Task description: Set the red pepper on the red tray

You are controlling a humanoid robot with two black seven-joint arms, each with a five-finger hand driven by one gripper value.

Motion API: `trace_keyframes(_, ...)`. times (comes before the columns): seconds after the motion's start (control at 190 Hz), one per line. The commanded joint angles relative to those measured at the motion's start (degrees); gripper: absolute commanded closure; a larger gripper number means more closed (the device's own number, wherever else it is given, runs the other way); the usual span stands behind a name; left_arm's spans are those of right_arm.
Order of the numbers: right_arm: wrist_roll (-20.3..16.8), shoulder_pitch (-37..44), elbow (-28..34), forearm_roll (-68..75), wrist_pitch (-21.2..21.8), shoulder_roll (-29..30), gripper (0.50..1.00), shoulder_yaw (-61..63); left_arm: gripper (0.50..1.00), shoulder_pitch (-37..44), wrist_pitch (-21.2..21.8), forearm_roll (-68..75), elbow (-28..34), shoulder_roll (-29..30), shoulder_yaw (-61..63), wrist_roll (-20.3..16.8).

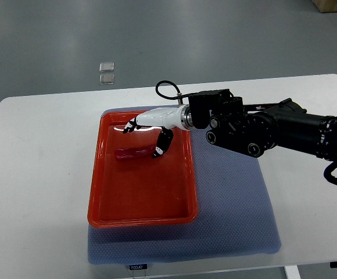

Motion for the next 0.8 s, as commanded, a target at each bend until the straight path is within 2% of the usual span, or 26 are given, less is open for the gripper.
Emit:
trace_keyframes(0.0, 0.0, 0.2, 0.0, 0.0, 0.5, 0.0, 0.587, 2.5, 0.500, -0.1, 0.0, 0.0, 0.0, 0.0, 0.0, 0.0)
trace_keyframes(0.199, 0.2, -0.6, -0.4, 2.0, 0.4, -0.4, 0.587, 8.6, 0.500, 0.0, 0.0, 0.0, 0.0, 0.0, 0.0, 0.0)
trace_keyframes(0.436, 0.1, -6.4, -1.8, 6.6, -0.4, -1.5, 0.585, 18.9, 0.500, -0.1, 0.0, 0.0, 0.0, 0.0, 0.0, 0.0)
trace_keyframes(0.588, 0.3, -10.6, -3.3, 7.7, -4.7, -1.1, 0.587, 34.0, 0.500, 0.0, 0.0, 0.0, 0.0, 0.0, 0.0, 0.0)
trace_keyframes(0.793, 1.9, -15.6, -3.3, 15.8, -4.9, -0.6, 0.585, 49.8, 0.500, 0.0, 0.0, 0.0, 0.0, 0.0, 0.0, 0.0)
